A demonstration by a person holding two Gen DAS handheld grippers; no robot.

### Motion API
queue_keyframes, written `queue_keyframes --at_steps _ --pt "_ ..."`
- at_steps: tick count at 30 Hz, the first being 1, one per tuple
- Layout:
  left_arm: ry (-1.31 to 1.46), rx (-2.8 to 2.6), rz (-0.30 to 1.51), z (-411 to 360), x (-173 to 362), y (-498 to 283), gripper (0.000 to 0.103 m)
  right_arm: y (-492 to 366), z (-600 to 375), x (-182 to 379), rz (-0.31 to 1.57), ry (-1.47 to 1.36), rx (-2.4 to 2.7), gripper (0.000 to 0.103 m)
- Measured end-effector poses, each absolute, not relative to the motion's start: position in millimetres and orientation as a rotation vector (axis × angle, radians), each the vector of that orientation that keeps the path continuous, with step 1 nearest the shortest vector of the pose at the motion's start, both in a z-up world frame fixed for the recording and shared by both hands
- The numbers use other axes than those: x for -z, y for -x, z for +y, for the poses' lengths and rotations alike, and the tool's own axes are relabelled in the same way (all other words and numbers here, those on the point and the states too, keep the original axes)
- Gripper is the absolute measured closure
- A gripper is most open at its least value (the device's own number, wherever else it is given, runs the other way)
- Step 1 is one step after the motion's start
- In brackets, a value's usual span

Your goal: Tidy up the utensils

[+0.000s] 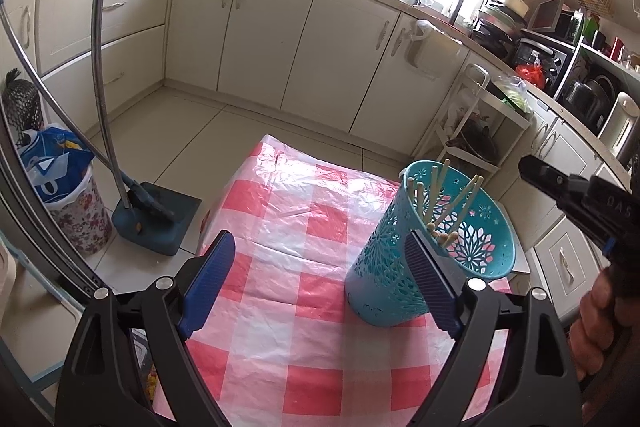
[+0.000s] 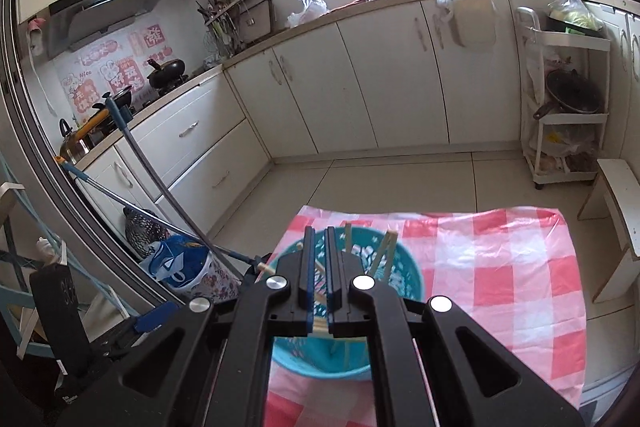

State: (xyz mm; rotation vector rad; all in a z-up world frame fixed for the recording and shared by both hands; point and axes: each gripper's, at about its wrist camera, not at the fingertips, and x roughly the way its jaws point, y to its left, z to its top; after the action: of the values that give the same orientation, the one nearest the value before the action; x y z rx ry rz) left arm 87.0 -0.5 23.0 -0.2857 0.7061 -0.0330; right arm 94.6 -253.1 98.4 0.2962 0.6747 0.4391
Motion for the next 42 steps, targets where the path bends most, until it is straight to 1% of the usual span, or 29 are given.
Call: queue_keyframes --at_steps 2,3,6,7,8,9,10,14,15,16,21,26,30,32,38,42 --pt "0.250 0.017 0.699 -4 -25 -84 0.017 -84 -252 -96 0.688 -0.300 -0.432 0.096" --pt "0.223 0.014 0.695 -8 -26 -81 0.015 -75 -253 -95 0.692 -0.299 -0.425 0.092" --pt "0.157 0.022 0.696 -19 -32 -65 0.012 -46 -255 -93 0.727 -0.299 -0.365 0.050" --pt "0.146 0.023 0.700 -22 -35 -60 0.009 -35 -256 -93 0.738 -0.296 -0.334 0.046" --pt "0.137 0.024 0.701 -24 -37 -52 0.008 -17 -260 -94 0.745 -0.288 -0.303 0.045" --pt "0.131 0.024 0.701 -26 -40 -42 0.008 -7 -261 -95 0.749 -0.282 -0.288 0.040" --pt "0.125 0.023 0.703 -28 -43 -30 0.008 5 -261 -96 0.756 -0.272 -0.265 0.031" --pt "0.077 0.011 0.726 -35 -58 12 0.008 57 -262 -101 0.796 -0.235 -0.159 0.017" --pt "0.055 -0.002 0.733 -37 -65 25 0.008 69 -261 -104 0.797 -0.230 -0.137 0.010" --pt "0.045 -0.004 0.735 -38 -69 35 0.008 82 -259 -107 0.797 -0.223 -0.120 0.008" --pt "0.001 0.025 0.752 -40 -93 94 0.008 132 -251 -119 0.790 -0.191 -0.086 0.008" --pt "0.029 0.064 0.783 -33 -109 148 0.008 177 -250 -136 0.773 -0.194 -0.042 0.008" --pt "0.037 0.088 0.812 -31 -109 187 0.008 219 -245 -148 0.738 -0.160 -0.055 0.008" --pt "0.052 0.102 0.848 -30 -106 208 0.008 236 -244 -150 0.749 -0.152 -0.072 0.008" --pt "0.022 0.070 0.832 -30 -108 266 0.008 282 -251 -154 0.773 -0.212 -0.015 0.008" --pt "0.017 0.056 0.816 -23 -121 287 0.008 303 -250 -161 0.778 -0.290 0.018 0.008"
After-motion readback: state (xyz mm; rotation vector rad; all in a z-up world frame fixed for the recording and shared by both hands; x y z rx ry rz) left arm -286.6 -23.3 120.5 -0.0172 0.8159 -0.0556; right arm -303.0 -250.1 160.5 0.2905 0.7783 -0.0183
